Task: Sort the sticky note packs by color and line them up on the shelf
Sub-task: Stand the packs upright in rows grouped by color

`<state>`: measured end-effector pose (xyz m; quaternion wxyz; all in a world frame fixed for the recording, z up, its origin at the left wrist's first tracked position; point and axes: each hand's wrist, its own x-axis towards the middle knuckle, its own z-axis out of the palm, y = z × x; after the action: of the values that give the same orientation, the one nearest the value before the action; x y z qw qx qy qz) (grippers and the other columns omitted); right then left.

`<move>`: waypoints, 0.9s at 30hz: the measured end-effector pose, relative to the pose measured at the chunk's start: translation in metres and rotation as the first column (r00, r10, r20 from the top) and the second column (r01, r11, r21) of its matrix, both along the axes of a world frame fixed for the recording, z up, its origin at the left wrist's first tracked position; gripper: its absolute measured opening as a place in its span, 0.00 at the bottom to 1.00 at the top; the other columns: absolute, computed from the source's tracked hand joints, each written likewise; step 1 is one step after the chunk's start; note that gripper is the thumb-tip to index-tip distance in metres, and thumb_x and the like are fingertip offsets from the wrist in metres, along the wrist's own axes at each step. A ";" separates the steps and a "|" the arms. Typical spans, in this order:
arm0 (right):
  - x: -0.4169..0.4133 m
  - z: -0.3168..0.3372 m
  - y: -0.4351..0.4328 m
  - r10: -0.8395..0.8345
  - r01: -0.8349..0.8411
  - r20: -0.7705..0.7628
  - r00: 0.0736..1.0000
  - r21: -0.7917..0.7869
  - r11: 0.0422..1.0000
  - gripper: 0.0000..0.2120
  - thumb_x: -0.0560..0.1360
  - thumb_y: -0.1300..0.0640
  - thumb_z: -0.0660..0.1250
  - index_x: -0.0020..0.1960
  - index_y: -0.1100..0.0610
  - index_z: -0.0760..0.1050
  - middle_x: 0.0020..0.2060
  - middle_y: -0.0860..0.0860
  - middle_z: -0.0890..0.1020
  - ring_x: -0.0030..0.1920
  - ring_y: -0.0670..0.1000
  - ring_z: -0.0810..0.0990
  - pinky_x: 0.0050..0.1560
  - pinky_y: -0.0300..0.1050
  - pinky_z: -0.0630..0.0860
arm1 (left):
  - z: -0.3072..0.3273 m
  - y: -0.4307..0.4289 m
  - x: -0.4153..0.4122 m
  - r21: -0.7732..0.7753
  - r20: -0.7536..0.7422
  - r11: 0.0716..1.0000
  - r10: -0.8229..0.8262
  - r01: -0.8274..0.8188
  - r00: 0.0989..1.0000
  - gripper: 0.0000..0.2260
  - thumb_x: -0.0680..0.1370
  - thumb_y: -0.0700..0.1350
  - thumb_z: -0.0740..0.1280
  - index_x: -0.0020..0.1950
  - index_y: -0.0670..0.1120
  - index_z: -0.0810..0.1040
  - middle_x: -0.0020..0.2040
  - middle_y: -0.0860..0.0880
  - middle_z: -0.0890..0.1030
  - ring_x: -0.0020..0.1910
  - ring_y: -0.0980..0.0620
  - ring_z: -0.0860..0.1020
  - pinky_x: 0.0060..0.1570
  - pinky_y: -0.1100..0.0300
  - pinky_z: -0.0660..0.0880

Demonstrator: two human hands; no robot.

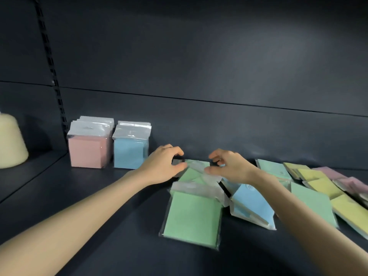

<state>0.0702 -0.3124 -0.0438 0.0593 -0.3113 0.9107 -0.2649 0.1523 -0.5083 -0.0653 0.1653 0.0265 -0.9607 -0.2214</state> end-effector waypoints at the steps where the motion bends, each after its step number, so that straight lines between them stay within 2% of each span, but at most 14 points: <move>1: -0.004 -0.001 0.001 0.013 -0.013 0.044 0.999 0.003 1.000 0.24 0.71 0.48 0.72 0.63 0.55 0.71 0.54 0.51 0.79 0.55 0.49 0.78 0.57 0.40 0.73 | -0.001 0.004 -0.003 0.025 0.030 1.000 0.013 -0.014 0.999 0.18 0.76 0.54 0.66 0.63 0.47 0.75 0.60 0.50 0.75 0.60 0.51 0.73 0.59 0.58 0.69; 4: -0.013 -0.003 0.000 0.066 -0.072 0.113 0.991 0.051 0.996 0.26 0.68 0.44 0.72 0.62 0.54 0.71 0.50 0.49 0.81 0.52 0.49 0.80 0.56 0.46 0.76 | -0.003 0.013 -0.010 0.094 0.166 0.993 0.057 -0.073 0.985 0.19 0.75 0.57 0.67 0.61 0.47 0.76 0.55 0.50 0.78 0.54 0.52 0.76 0.53 0.59 0.71; 7: -0.016 -0.001 -0.003 0.103 -0.113 0.152 0.983 0.061 0.992 0.27 0.68 0.45 0.72 0.62 0.53 0.70 0.48 0.46 0.81 0.50 0.46 0.79 0.53 0.41 0.75 | -0.004 0.014 -0.015 0.197 0.261 0.974 0.059 -0.113 0.964 0.24 0.72 0.62 0.68 0.59 0.46 0.77 0.52 0.52 0.80 0.52 0.53 0.78 0.55 0.57 0.74; 10: -0.018 -0.004 -0.005 0.121 -0.126 0.198 0.973 0.012 0.992 0.28 0.67 0.49 0.74 0.64 0.55 0.70 0.43 0.46 0.79 0.43 0.44 0.77 0.48 0.39 0.73 | -0.002 0.012 -0.013 0.280 0.314 0.954 0.019 -0.111 0.949 0.26 0.68 0.62 0.72 0.59 0.48 0.78 0.53 0.53 0.80 0.53 0.54 0.78 0.56 0.58 0.73; 13: -0.018 -0.008 -0.008 0.121 -0.108 0.234 0.965 -0.068 0.992 0.29 0.66 0.52 0.76 0.64 0.57 0.72 0.43 0.47 0.77 0.41 0.46 0.77 0.52 0.45 0.77 | -0.002 0.011 -0.013 0.379 0.306 0.920 -0.021 -0.102 0.952 0.21 0.66 0.56 0.76 0.54 0.48 0.81 0.50 0.50 0.83 0.52 0.52 0.79 0.54 0.58 0.73; 15: -0.016 -0.010 -0.010 0.130 -0.108 0.218 0.967 -0.110 0.988 0.27 0.67 0.54 0.76 0.63 0.56 0.73 0.43 0.46 0.76 0.40 0.45 0.76 0.52 0.43 0.75 | -0.002 0.007 -0.011 0.447 0.295 0.889 -0.044 -0.097 0.954 0.18 0.66 0.54 0.77 0.51 0.48 0.82 0.49 0.49 0.84 0.52 0.50 0.80 0.54 0.58 0.74; 18: -0.013 -0.010 -0.011 0.128 -0.100 0.194 0.973 -0.149 0.984 0.26 0.67 0.54 0.76 0.62 0.54 0.73 0.48 0.46 0.76 0.43 0.44 0.77 0.54 0.40 0.75 | 0.000 0.001 -0.006 0.512 0.315 0.856 -0.112 -0.069 0.943 0.17 0.68 0.50 0.77 0.52 0.45 0.79 0.51 0.45 0.83 0.49 0.50 0.80 0.52 0.59 0.73; 20: -0.010 -0.011 -0.010 0.150 -0.111 0.231 0.961 -0.173 0.979 0.25 0.67 0.54 0.77 0.61 0.54 0.73 0.49 0.48 0.78 0.43 0.44 0.78 0.55 0.41 0.76 | 0.003 0.000 -0.001 0.558 0.321 0.828 -0.164 -0.047 0.933 0.16 0.70 0.47 0.76 0.53 0.43 0.76 0.49 0.44 0.83 0.44 0.53 0.78 0.46 0.63 0.73; 23: -0.004 -0.013 -0.010 0.185 -0.132 0.276 0.943 -0.199 0.971 0.23 0.68 0.55 0.76 0.60 0.56 0.74 0.45 0.48 0.79 0.43 0.45 0.79 0.55 0.40 0.76 | 0.003 0.000 0.004 0.679 0.285 0.733 -0.223 -0.032 0.932 0.14 0.72 0.42 0.74 0.54 0.43 0.74 0.46 0.46 0.82 0.37 0.57 0.78 0.37 0.65 0.73; 25: -0.003 -0.013 -0.009 0.177 -0.113 0.285 0.942 -0.229 0.967 0.22 0.69 0.54 0.75 0.61 0.55 0.74 0.45 0.48 0.79 0.45 0.47 0.80 0.56 0.41 0.75 | 0.002 0.000 0.004 0.721 0.238 0.693 -0.208 -0.029 0.949 0.17 0.70 0.39 0.75 0.56 0.45 0.74 0.47 0.47 0.82 0.38 0.56 0.79 0.38 0.63 0.73; 27: -0.003 -0.012 -0.008 0.148 -0.080 0.276 0.950 -0.244 0.966 0.21 0.70 0.53 0.74 0.60 0.55 0.74 0.48 0.49 0.79 0.46 0.48 0.80 0.56 0.42 0.74 | 0.002 0.000 0.005 0.777 0.176 0.629 -0.182 -0.023 0.967 0.22 0.67 0.35 0.76 0.58 0.47 0.75 0.50 0.47 0.82 0.44 0.53 0.80 0.41 0.61 0.75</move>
<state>0.0674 -0.3203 -0.0558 0.1720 -0.3259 0.8355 -0.4077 0.1572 -0.5081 -0.0629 0.0118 0.0781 -0.7855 -0.6139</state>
